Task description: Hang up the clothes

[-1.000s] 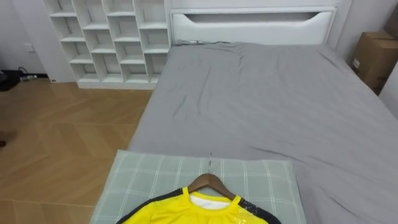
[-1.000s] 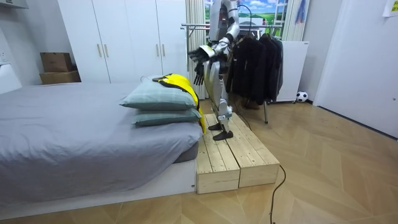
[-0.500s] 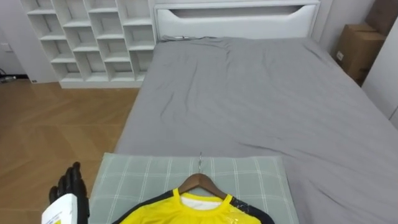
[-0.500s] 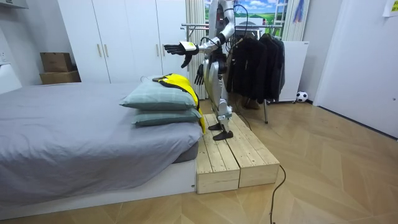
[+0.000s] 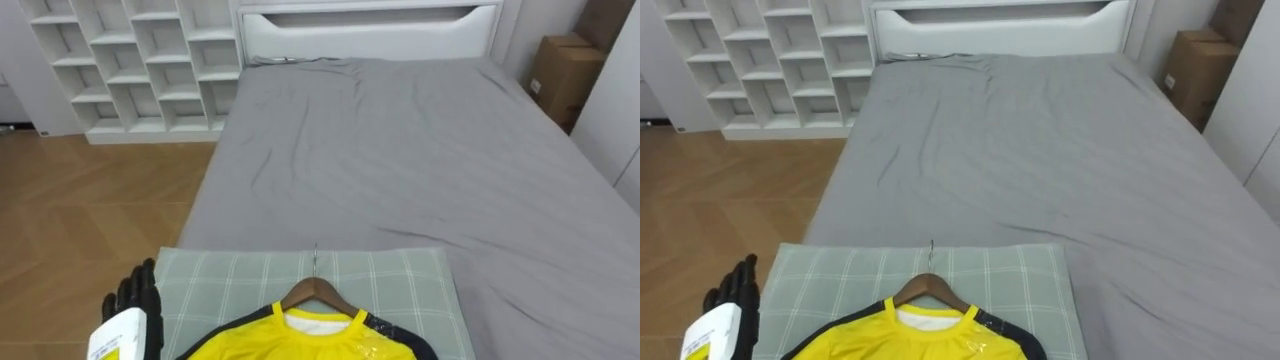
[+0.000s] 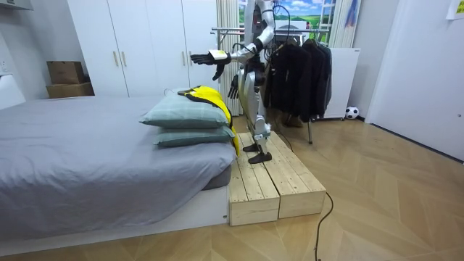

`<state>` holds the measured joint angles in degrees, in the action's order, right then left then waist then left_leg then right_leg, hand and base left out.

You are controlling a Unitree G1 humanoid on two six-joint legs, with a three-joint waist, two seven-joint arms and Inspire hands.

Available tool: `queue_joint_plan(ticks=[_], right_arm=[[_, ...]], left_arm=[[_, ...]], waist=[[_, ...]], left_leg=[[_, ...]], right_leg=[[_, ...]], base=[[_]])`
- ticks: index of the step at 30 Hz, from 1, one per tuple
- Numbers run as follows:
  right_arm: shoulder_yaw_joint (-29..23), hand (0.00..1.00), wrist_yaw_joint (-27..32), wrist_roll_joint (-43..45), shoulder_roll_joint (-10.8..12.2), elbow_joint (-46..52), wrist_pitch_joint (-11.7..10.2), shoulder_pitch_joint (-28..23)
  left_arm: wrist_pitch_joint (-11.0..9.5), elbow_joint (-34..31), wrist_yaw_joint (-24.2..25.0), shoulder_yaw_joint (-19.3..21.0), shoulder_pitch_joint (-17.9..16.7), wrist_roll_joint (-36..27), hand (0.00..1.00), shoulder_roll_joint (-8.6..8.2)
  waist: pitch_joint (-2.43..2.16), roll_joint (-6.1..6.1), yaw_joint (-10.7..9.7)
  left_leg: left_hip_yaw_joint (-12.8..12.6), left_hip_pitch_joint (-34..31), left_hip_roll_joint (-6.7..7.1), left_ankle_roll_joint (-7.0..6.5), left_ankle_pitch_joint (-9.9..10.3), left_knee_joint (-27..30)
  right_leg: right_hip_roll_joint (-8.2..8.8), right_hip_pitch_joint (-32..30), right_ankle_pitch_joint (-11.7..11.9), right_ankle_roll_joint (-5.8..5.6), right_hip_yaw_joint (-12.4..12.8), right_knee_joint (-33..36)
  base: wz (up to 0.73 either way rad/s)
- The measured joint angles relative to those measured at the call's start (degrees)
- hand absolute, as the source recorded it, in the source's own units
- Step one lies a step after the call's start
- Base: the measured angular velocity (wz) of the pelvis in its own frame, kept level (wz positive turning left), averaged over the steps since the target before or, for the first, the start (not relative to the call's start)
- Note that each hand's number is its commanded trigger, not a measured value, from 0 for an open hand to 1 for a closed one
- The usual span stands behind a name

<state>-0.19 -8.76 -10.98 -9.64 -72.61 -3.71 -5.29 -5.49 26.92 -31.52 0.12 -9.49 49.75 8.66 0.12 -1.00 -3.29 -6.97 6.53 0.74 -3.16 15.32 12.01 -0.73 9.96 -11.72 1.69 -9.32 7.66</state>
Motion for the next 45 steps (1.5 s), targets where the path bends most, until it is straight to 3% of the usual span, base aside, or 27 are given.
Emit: queue_joint_plan(ticks=[6,14,24,30,37,45], right_arm=[[0.1,0.00,0.3,0.1,0.1,2.4,0.1,-1.0],[0.2,0.00,0.8,1.9,0.2,3.8,0.1,-1.3],[0.2,0.00,1.4,1.8,0.4,3.8,0.1,-1.3],[0.2,0.00,1.7,1.8,0.4,3.8,0.1,-1.2],[0.3,0.00,1.8,2.0,0.1,3.8,0.1,-1.5],[1.2,0.00,2.4,1.8,-0.6,3.7,0.0,-1.5]], left_arm=[[2.3,0.1,1.3,-2.3,0.0,1.2,0.00,-0.01],[3.1,0.3,3.7,-4.7,1.1,1.1,0.00,-0.04],[4.7,0.3,4.7,-4.8,1.9,1.2,0.00,-0.15],[5.6,0.3,5.3,-4.8,3.9,1.4,0.00,-0.04],[6.7,1.9,5.8,-4.7,7.3,2.2,0.00,1.41],[6.8,2.5,5.8,-4.2,9.7,2.2,0.00,1.73]], waist=[[-0.22,0.15,-1.3],[-0.07,0.58,-1.6],[0.01,0.44,-3.0],[0.07,0.39,-3.0],[0.14,0.17,-3.0],[-0.10,0.61,-2.9]], left_leg=[[-0.2,0.1,0.01,-0.05,-0.1,0.5],[-0.8,0.2,0.01,-0.06,-0.1,0.7],[-1.2,0.6,-0.09,-0.06,-0.1,-0.3],[-1.4,0.7,-0.03,-0.08,-0.2,-0.3],[-1.6,0.8,-0.01,-0.08,-0.2,-0.4],[-1.9,-1.4,-0.07,-0.12,-0.8,-0.3]], right_leg=[[0.41,0.1,0.0,0.00,0.1,0.1],[0.45,0.1,0.0,0.00,1.0,0.1],[0.28,0.1,0.0,-0.02,1.5,0.1],[0.37,0.0,0.0,-0.02,1.7,0.0],[0.35,-0.1,0.0,-0.02,1.9,0.0],[0.25,-2.8,0.4,-0.01,2.6,0.2]], base=[[-0.01],[-0.03],[-0.02],[0.00],[0.00],[-0.01]])
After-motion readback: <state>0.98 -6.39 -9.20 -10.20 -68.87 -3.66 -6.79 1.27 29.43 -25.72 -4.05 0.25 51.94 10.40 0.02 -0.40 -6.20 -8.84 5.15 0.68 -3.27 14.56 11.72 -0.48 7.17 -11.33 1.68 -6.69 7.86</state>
